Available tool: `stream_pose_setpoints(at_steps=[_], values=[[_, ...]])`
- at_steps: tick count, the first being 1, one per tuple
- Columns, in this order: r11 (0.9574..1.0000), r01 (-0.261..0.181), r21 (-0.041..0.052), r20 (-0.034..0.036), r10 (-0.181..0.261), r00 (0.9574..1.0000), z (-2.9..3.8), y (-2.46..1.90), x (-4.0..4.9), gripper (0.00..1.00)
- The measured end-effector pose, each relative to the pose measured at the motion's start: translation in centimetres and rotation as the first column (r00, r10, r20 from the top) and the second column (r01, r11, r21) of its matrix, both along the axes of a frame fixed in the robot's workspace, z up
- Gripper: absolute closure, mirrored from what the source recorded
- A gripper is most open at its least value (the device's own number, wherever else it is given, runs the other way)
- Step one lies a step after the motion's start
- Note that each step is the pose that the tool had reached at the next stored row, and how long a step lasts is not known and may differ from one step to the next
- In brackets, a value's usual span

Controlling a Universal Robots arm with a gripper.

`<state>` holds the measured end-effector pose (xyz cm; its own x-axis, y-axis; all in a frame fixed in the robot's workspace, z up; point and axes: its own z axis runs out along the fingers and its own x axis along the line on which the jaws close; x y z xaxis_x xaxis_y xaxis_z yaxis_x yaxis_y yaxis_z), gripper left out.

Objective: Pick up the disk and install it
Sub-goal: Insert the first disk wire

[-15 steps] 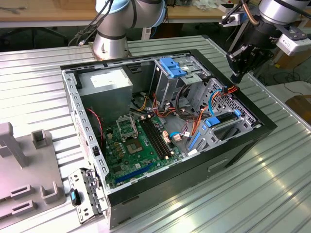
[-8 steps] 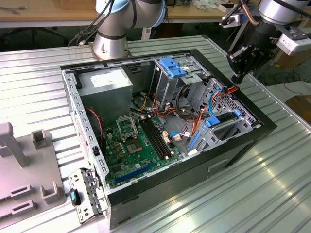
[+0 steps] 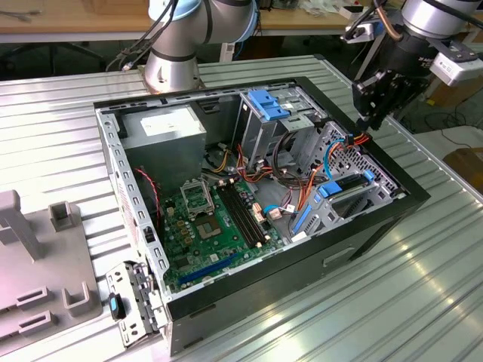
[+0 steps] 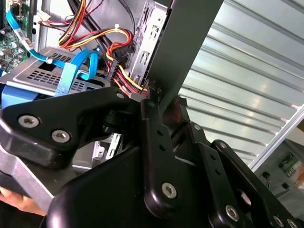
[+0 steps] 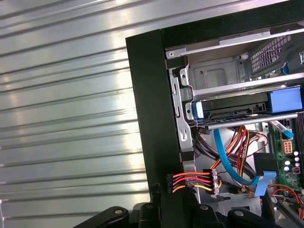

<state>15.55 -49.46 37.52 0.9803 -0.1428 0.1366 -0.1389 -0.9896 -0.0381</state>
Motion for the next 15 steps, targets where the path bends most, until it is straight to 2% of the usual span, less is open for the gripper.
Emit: stream_pose_setpoints(at_steps=[1,5,15], values=[[1.0000,-0.009,-0.0001,0.0019,0.009,1.0000,-0.30,-0.11,0.00,0.68],[0.9999,-0.015,-0.0042,0.0017,0.015,0.9999,-0.95,-0.24,0.00,0.68],[0.9999,-0.015,-0.0042,0.0018,0.015,0.9999,-1.01,-0.25,0.00,0.68]])
